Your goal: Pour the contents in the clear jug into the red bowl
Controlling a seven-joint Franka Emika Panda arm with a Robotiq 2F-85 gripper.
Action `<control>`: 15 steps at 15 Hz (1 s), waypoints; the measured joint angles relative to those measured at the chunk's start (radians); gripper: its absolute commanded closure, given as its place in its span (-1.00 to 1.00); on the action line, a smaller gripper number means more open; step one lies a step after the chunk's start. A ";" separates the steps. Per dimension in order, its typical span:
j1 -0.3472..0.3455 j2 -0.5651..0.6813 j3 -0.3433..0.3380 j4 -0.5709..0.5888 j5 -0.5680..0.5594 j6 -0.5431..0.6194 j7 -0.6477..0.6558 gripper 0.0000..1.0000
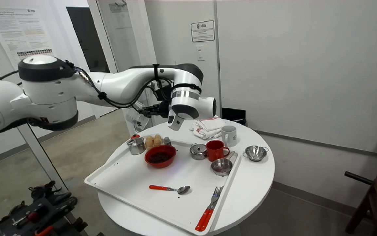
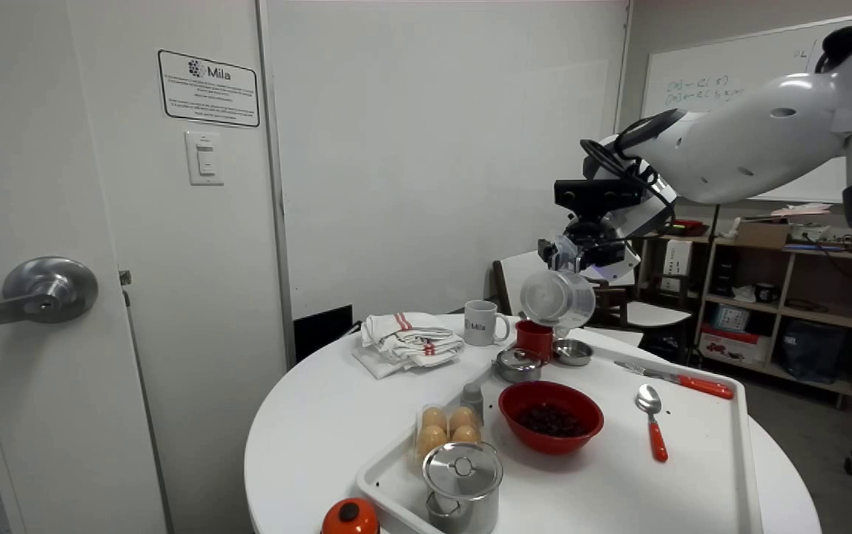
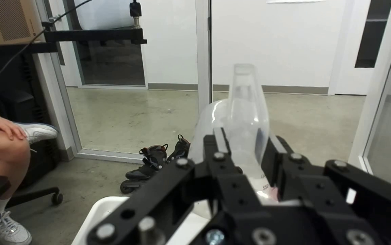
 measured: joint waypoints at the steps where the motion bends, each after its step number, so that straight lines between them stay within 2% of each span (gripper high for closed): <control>1: 0.001 0.000 0.000 0.000 -0.002 0.003 0.000 0.44; 10: 0.002 0.000 0.002 0.000 -0.002 0.004 0.000 0.44; 11: 0.002 0.000 0.002 0.000 -0.002 0.004 0.000 0.86; 15: 0.004 0.006 0.006 0.000 -0.032 0.028 -0.009 0.86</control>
